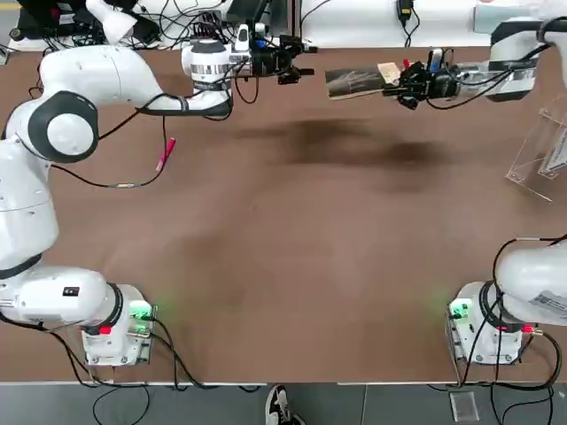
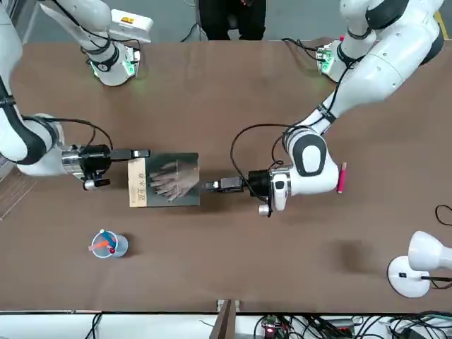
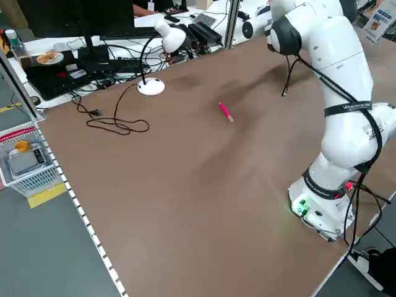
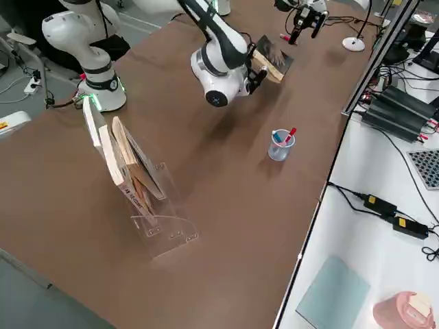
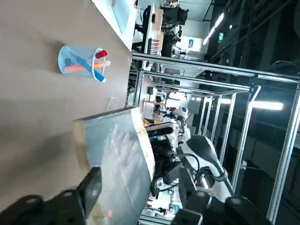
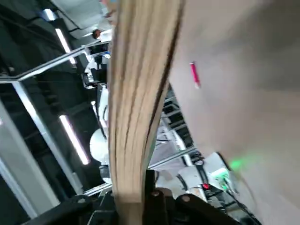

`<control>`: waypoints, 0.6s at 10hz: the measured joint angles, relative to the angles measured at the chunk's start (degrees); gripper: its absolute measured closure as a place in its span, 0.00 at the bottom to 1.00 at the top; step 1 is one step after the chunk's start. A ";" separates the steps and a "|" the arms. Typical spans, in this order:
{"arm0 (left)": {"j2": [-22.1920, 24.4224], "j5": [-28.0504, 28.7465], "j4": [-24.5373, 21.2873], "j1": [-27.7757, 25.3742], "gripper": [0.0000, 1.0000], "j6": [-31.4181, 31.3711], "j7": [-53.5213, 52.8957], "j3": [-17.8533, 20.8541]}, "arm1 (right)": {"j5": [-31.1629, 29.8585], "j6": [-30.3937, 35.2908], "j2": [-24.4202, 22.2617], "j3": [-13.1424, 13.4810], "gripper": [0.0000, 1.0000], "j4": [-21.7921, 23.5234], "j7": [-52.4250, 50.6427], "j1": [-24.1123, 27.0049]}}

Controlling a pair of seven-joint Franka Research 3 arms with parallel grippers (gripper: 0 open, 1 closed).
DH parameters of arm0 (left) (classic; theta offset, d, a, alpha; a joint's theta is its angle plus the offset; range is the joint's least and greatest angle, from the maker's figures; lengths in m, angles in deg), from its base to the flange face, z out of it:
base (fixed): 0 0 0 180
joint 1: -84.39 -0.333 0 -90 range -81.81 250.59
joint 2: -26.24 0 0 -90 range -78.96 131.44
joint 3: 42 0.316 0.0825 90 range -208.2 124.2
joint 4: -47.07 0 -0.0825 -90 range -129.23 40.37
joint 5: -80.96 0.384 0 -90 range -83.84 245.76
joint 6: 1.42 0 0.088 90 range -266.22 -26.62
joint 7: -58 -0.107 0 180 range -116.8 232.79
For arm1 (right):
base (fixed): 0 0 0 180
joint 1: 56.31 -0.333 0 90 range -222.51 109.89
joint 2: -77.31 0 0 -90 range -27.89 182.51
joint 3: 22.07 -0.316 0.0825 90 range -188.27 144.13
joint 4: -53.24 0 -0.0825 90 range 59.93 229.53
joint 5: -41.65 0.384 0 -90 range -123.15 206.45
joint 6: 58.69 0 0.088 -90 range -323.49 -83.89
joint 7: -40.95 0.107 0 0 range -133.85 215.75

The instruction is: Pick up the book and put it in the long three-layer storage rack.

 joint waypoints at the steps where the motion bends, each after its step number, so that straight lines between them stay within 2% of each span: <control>1: 0.00 0.00 0.09 0.01 0.28 -0.64 0.00 -0.02 | -1.31 0.03 -1.21 0.01 0.85 -0.28 1.22 1.02; 4: 0.18 0.19 0.49 0.07 0.28 -4.00 -0.10 -0.12 | -5.38 0.66 -4.66 0.00 0.85 -0.59 2.65 4.17; 6: 0.77 3.74 0.88 0.22 0.29 -6.47 0.05 -0.18 | -9.43 1.48 -6.25 0.04 0.85 -1.78 5.55 6.63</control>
